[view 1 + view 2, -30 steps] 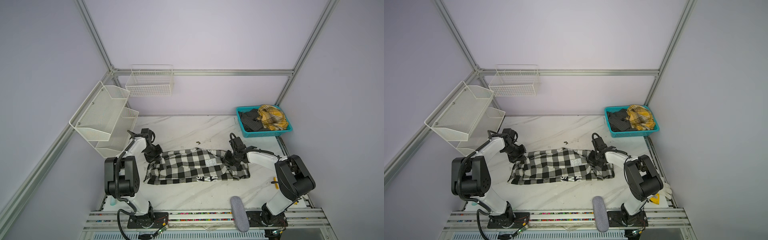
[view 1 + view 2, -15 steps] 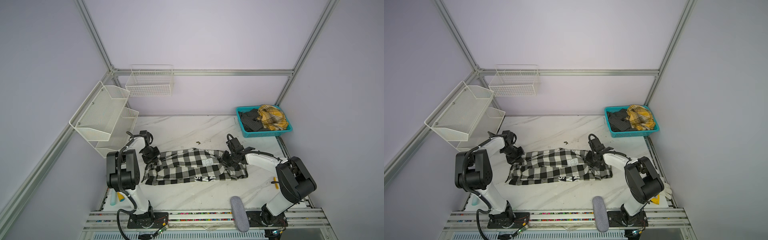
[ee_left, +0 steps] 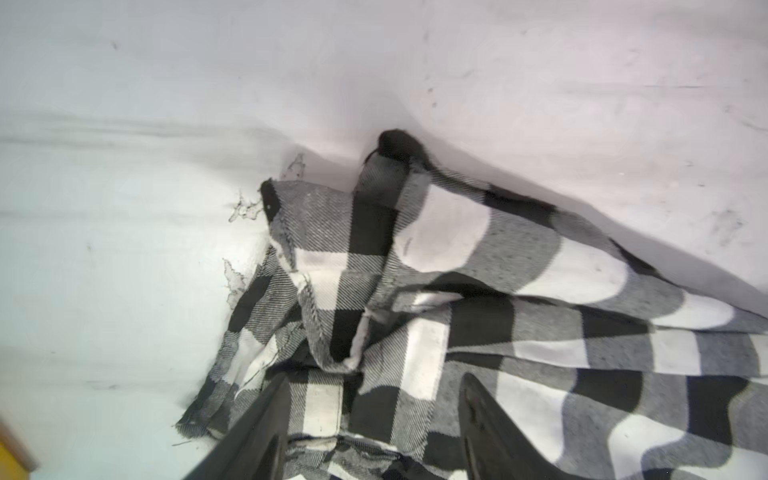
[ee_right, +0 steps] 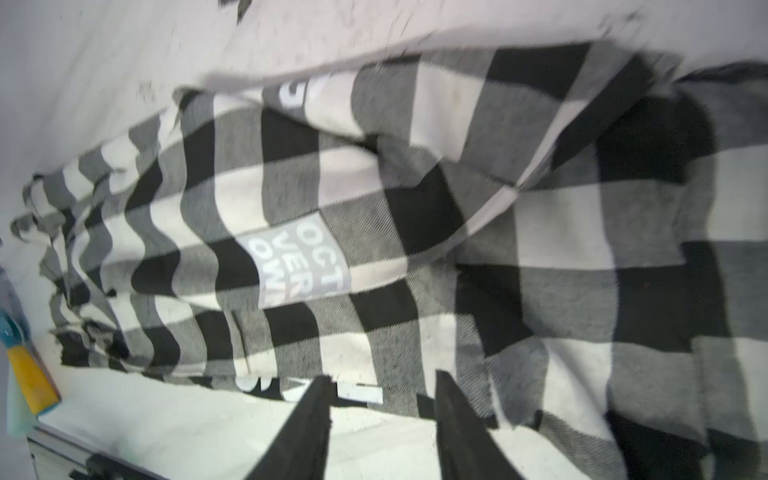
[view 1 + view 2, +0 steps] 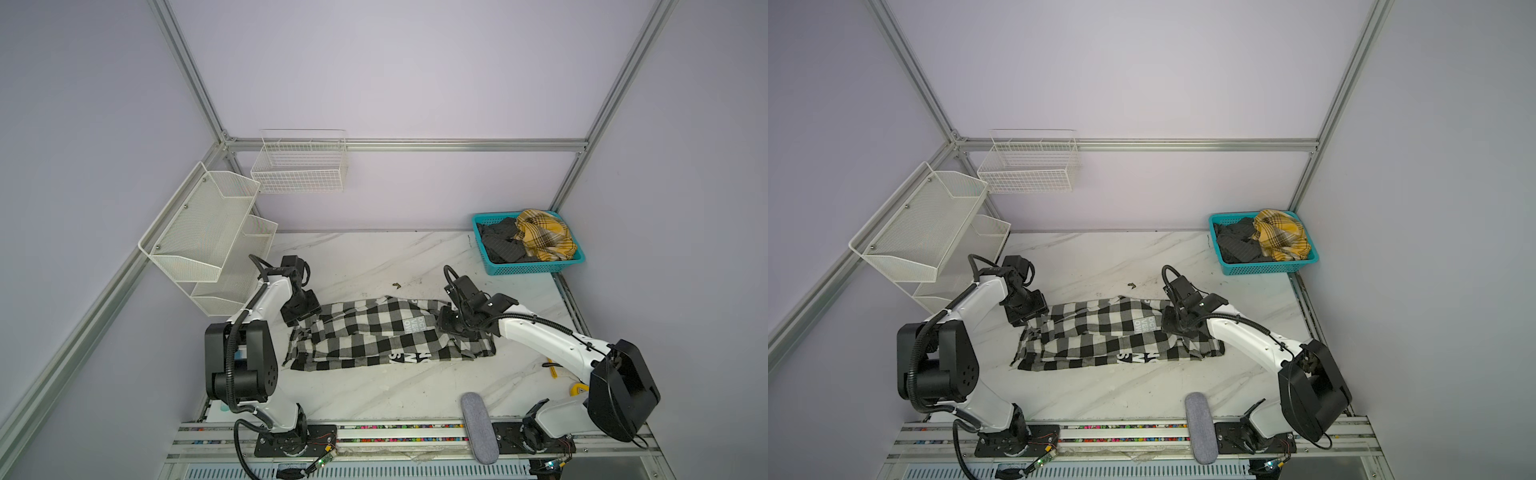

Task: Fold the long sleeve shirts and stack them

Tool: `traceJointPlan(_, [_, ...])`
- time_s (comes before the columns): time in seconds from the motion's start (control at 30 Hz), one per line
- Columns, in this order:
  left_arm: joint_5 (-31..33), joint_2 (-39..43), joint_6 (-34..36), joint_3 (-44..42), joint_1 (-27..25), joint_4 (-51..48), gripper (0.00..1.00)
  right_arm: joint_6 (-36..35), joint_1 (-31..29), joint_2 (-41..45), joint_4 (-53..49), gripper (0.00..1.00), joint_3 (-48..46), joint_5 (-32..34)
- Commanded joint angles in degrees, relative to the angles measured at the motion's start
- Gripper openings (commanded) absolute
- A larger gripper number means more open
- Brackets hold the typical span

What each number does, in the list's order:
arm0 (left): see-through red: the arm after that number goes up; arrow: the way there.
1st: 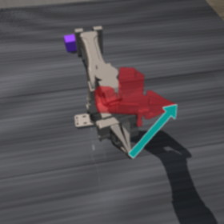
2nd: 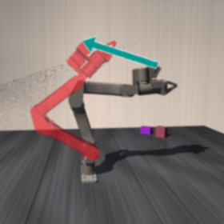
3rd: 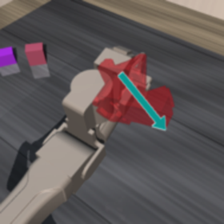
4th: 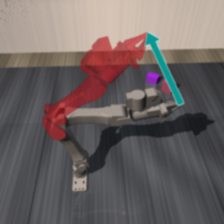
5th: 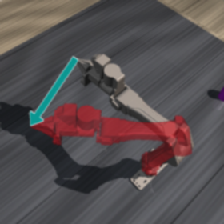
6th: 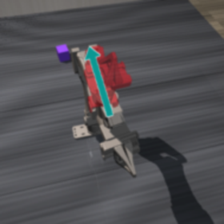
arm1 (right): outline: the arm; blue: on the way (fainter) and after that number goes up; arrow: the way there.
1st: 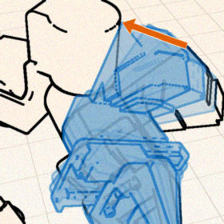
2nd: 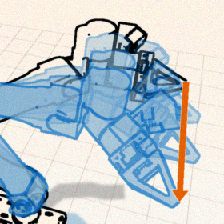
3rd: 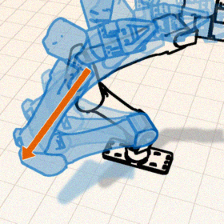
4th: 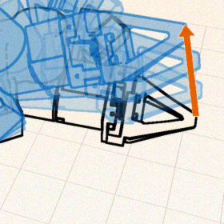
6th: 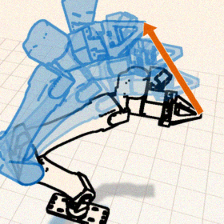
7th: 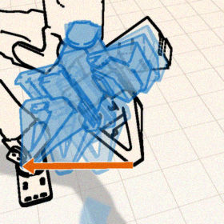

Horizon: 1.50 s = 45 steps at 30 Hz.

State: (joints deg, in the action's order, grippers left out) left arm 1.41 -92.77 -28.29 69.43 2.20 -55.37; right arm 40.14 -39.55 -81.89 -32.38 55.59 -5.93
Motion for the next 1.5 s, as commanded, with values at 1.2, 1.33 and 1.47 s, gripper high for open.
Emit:
traceJointPlan(1.2, [-22.44,-3.18,-0.74,4.6,-23.81,3.84,0.37,-5.56,11.25,-16.83,1.13,0.5,14.8,4.51])
traceJointPlan(1.33, [-25.87,-9.75,-1.06,8.37,-25.2,4.83,0.31,-6.98,13.03,-21.46,1.62,0.48,15.96,5.92])
traceJointPlan(1.47, [-27.21,-12.86,-2.51,12.38,-28.24,7.47,0.3,-7.73,14.03,-27.42,0.25,0.46,20.14,8.92])
